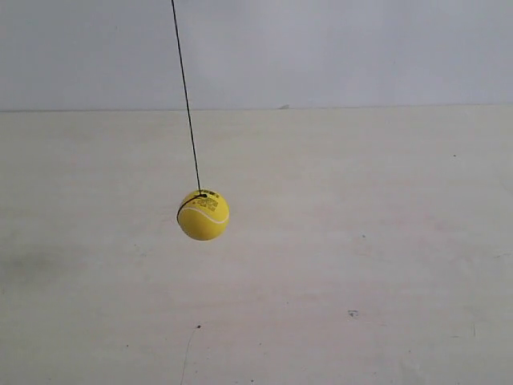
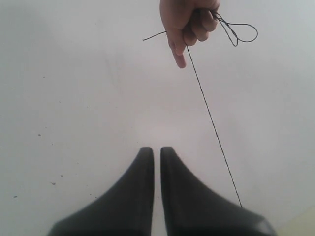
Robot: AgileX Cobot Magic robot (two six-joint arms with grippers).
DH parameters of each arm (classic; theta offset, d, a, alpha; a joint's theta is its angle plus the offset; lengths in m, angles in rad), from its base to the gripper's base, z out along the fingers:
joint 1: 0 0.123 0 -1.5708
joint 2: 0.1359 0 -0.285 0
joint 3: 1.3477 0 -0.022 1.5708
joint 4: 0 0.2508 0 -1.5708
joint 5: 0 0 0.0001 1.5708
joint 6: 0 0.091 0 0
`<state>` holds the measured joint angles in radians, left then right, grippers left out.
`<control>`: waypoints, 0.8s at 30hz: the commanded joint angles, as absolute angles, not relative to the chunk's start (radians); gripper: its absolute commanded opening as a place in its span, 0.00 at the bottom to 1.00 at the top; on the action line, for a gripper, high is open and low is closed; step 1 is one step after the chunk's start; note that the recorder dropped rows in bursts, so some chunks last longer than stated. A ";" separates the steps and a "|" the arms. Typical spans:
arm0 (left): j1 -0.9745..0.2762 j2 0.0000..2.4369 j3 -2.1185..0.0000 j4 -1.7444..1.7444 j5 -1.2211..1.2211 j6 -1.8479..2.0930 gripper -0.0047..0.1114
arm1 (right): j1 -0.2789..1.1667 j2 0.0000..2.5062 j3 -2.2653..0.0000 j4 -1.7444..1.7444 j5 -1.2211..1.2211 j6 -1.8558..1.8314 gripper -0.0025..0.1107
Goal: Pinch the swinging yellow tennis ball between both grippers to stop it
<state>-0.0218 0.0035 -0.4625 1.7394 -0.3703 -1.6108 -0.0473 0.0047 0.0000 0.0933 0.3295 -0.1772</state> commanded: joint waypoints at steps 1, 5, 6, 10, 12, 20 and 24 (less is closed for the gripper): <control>-0.020 0.000 -0.458 1.744 -0.370 -1.623 0.08 | -0.050 0.000 0.000 0.094 0.323 -0.185 0.02; -0.020 0.000 -0.458 1.744 -0.370 -1.623 0.08 | -0.050 0.000 0.000 0.094 0.323 -0.185 0.02; -0.020 0.000 -0.458 1.744 -0.370 -1.623 0.08 | -0.050 0.000 0.000 0.094 0.323 -0.185 0.02; -0.020 0.000 -0.458 1.744 -0.370 -1.623 0.08 | -0.050 0.000 0.000 0.094 0.323 -0.185 0.02; -0.020 0.000 -0.458 1.744 -0.370 -1.623 0.08 | -0.050 0.000 0.000 0.094 0.323 -0.185 0.02; -0.022 0.000 -0.454 1.744 -0.365 -1.623 0.08 | -0.050 0.000 0.000 0.094 0.323 -0.185 0.02; -0.022 0.000 -0.423 1.596 -0.339 -1.516 0.08 | -0.050 0.000 0.000 0.094 0.323 -0.185 0.02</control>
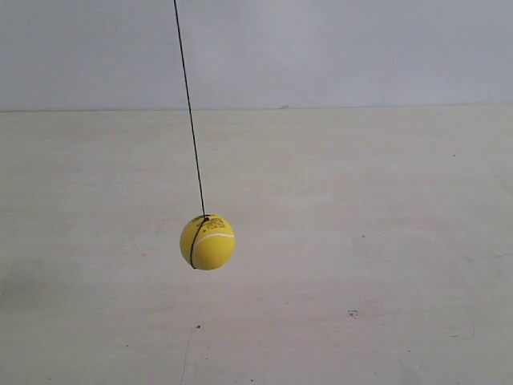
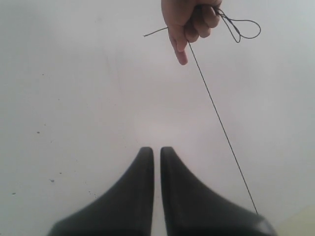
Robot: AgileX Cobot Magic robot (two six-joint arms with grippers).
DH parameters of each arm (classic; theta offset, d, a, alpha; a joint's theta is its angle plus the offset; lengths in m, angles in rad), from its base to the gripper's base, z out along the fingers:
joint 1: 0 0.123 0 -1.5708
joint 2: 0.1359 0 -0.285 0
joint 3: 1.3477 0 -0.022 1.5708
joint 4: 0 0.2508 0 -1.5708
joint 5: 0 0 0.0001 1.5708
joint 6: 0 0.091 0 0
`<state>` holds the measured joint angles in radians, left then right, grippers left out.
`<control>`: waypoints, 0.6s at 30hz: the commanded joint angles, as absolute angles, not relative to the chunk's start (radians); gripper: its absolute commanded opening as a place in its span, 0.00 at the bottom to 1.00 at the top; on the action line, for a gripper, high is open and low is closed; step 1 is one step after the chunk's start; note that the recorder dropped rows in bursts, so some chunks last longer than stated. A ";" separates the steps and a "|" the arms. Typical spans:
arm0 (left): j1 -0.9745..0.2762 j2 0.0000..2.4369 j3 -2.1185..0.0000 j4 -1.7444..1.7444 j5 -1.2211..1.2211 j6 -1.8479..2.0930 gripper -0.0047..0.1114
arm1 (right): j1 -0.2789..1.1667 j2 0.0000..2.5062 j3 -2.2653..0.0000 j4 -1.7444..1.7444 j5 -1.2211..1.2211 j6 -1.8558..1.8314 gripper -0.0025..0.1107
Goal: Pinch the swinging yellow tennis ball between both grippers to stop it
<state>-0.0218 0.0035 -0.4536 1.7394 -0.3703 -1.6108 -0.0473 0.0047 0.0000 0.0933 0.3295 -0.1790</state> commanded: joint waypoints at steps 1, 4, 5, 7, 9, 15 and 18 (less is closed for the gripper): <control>-0.022 0.000 -0.413 1.526 -0.318 -1.435 0.08 | -0.050 0.000 0.000 0.094 0.323 -0.185 0.02; -0.022 0.001 -0.342 0.989 -0.261 -0.940 0.08 | -0.050 0.000 0.000 0.094 0.323 -0.187 0.02; -0.022 0.001 -0.321 0.831 -0.243 -0.795 0.08 | -0.050 0.000 0.000 0.094 0.323 -0.187 0.02; -0.022 0.001 -0.271 0.499 -0.194 -0.448 0.08 | -0.050 0.000 0.000 0.094 0.323 -0.187 0.02; -0.022 0.001 -0.235 0.229 -0.111 -0.181 0.08 | -0.050 0.000 0.000 0.094 0.323 -0.184 0.02; -0.022 0.000 -0.132 0.101 0.118 0.025 0.08 | -0.050 0.000 0.000 0.094 0.323 -0.184 0.02; -0.015 0.000 -0.075 0.085 0.147 0.025 0.08 | -0.050 0.000 0.000 0.094 0.323 -0.184 0.02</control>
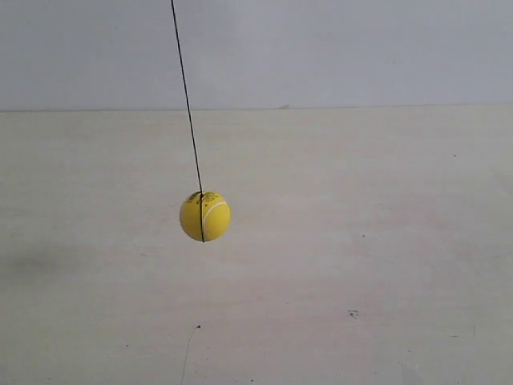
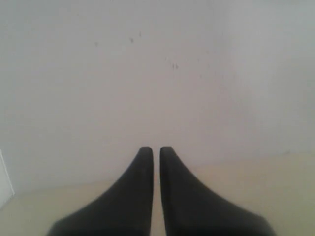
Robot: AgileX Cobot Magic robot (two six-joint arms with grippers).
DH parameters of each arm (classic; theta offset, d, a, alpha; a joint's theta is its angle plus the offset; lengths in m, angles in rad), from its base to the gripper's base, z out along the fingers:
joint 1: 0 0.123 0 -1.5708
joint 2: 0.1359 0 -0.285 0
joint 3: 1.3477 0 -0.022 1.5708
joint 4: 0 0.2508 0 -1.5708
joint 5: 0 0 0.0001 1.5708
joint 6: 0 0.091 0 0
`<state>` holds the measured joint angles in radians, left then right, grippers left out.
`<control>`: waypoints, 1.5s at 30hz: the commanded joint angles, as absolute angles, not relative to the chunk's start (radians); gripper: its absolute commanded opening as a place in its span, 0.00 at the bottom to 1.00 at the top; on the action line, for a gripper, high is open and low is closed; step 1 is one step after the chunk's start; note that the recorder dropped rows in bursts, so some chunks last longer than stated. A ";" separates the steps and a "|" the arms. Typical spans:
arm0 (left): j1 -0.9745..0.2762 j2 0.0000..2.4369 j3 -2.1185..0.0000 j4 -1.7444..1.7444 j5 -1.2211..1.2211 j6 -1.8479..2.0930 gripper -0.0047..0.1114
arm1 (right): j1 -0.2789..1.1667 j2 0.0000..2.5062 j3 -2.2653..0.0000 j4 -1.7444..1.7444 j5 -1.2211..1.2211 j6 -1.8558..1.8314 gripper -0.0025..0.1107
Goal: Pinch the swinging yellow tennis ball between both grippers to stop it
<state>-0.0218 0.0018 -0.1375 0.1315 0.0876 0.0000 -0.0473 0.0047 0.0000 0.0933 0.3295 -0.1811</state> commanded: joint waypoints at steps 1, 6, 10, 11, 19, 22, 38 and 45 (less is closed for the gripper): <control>-0.010 0.000 -0.063 0.085 0.161 0.022 0.08 | -0.050 0.000 0.000 0.094 0.323 -0.184 0.02; 0.007 0.000 -0.044 0.084 0.274 0.017 0.08 | -0.050 0.000 0.000 0.094 0.323 -0.184 0.02; 0.019 0.000 -0.017 0.050 0.293 0.017 0.08 | -0.050 0.000 0.000 0.094 0.323 -0.184 0.02; 0.019 0.000 -0.006 0.045 0.293 0.017 0.08 | -0.050 0.000 0.000 0.094 0.323 -0.184 0.02; 0.019 0.000 0.000 0.043 0.314 0.019 0.08 | -0.050 0.000 0.000 0.098 0.317 -0.184 0.02; 0.019 0.000 0.000 0.043 0.312 0.019 0.08 | -0.050 0.000 0.000 0.098 0.317 -0.184 0.02; 0.019 0.000 0.000 0.043 0.301 0.019 0.08 | -0.050 0.000 0.000 0.098 0.319 -0.184 0.02; 0.019 0.000 0.000 0.043 0.301 0.019 0.08 | -0.050 0.000 0.000 0.098 0.319 -0.184 0.02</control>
